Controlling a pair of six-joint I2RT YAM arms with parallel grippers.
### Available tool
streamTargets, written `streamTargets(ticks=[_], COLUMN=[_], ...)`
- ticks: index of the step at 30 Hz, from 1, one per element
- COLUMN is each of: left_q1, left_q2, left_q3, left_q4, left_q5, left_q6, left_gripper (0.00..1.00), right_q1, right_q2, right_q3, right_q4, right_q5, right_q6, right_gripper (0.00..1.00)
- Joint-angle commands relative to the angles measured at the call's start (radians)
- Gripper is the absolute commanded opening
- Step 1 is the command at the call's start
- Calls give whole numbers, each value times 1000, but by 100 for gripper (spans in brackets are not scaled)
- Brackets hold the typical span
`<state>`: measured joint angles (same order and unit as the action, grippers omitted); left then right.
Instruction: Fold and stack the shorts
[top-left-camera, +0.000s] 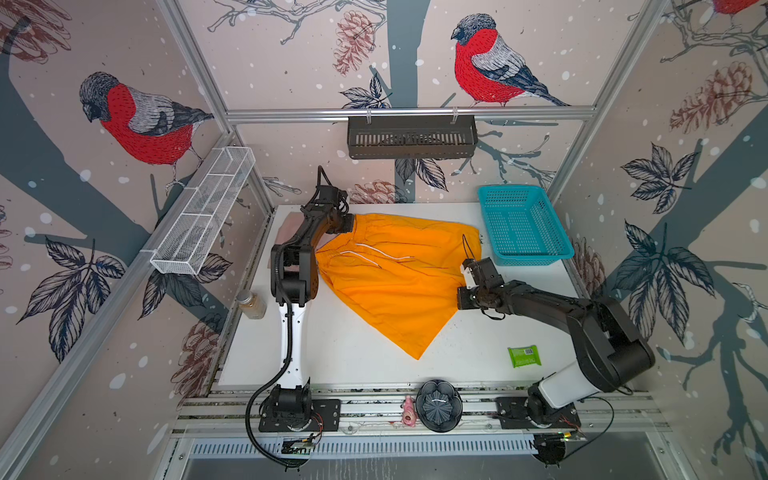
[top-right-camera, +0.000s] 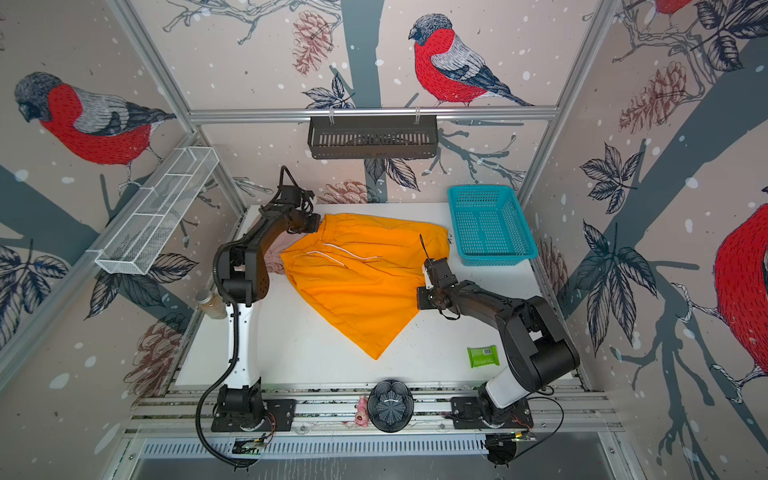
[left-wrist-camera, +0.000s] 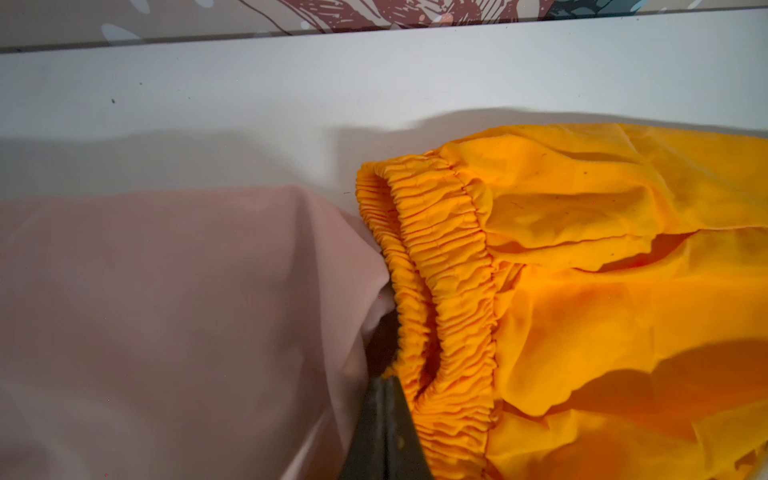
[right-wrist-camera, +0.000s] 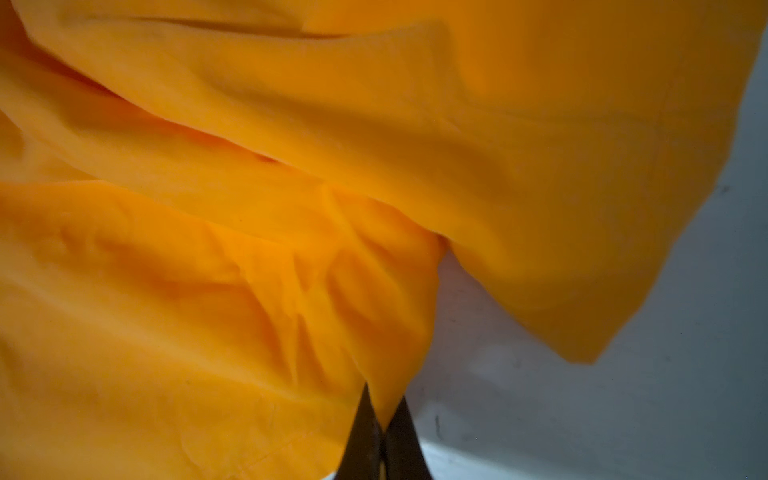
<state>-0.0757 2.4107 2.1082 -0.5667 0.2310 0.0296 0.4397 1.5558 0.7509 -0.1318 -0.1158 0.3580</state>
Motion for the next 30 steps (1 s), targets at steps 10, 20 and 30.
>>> streamTargets(ticks=[10,20,30], left_q1=[7,9,-16], left_q2=[-182,-363,-527], left_q3=[-55,-387,-443], left_q4=[-118,-33,-107], left_q5=[-260,-326,-380], left_q6=[-145,-261,-323], left_gripper=[0,2,83], right_q1=[-102,-156,-176], right_q2=[77,275,108], right_q3=[121,338,367], right_q4=[-47,-74,-131], right_q5=[64,27,-57], right_q6=[-100,-179,-142], right_gripper=[3,19,66])
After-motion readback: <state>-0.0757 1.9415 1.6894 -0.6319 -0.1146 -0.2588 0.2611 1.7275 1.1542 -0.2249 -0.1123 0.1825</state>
